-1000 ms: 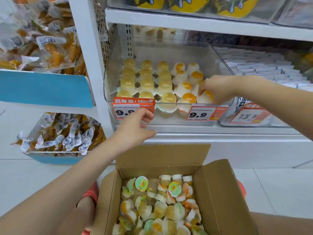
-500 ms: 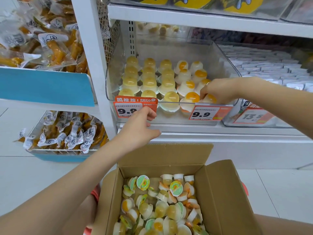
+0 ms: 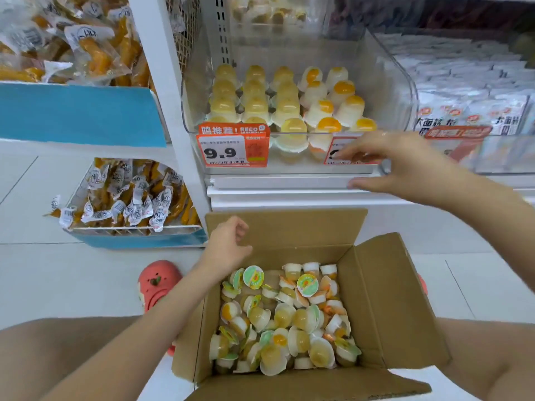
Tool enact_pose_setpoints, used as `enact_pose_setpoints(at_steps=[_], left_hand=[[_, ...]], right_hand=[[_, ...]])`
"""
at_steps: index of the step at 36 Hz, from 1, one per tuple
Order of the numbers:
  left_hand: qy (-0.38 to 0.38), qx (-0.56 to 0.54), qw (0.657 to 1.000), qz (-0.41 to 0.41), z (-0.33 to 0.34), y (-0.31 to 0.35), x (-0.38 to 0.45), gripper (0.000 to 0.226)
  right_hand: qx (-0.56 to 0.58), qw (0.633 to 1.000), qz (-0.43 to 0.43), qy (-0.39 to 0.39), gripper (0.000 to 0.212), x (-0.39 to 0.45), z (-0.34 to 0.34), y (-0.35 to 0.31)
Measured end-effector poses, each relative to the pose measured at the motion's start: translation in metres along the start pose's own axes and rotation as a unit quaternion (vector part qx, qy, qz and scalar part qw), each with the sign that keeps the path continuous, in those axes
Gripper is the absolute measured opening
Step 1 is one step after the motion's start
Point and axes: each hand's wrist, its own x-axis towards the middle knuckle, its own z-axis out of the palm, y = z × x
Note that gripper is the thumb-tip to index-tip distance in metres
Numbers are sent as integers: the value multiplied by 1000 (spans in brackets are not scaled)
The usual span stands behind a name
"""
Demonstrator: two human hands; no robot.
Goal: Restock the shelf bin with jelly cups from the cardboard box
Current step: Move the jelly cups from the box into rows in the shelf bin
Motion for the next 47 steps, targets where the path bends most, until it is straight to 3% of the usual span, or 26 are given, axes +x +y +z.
enact_pose_setpoints(at_steps=[4, 9, 16, 21, 28, 32, 35, 37, 41, 44, 47], left_hand=[[-74, 62, 994, -54, 33, -33, -6, 42], [-93, 12, 984, -153, 79, -63, -13, 51], [-119, 46, 970, -209, 127, -118, -11, 47], [-148, 16, 961, -231, 153, -141, -12, 36], [-144, 28, 954, -263, 178, -154, -4, 44], [-137, 49, 956, -256, 183, -159, 0, 34], [-140, 48, 956, -254, 180, -155, 0, 30], [-142, 78, 956, -244, 173, -149, -1, 33], [-145, 102, 965, -193, 151, -124, 2, 34], [-146, -86, 962, -212, 126, -92, 13, 46], [-139, -264, 921, -249, 97, -55, 21, 46]], right_hand=[[60, 986, 40, -152, 43, -18, 89, 4], [113, 948, 108, -277, 46, -39, 200, 22], [179, 918, 200, -293, 52, -54, 307, 50], [168, 908, 199, -329, 63, -47, 349, 63], [83, 902, 149, -396, 71, -33, 374, 73], [94, 906, 155, -383, 65, -34, 380, 75], [175, 904, 202, -332, 59, -37, 376, 74], [283, 876, 274, -278, 51, -36, 365, 73], [496, 759, 378, -188, 44, -38, 332, 72], [617, 662, 397, -152, 41, -36, 301, 66], [687, 598, 401, -98, 29, -32, 263, 53]])
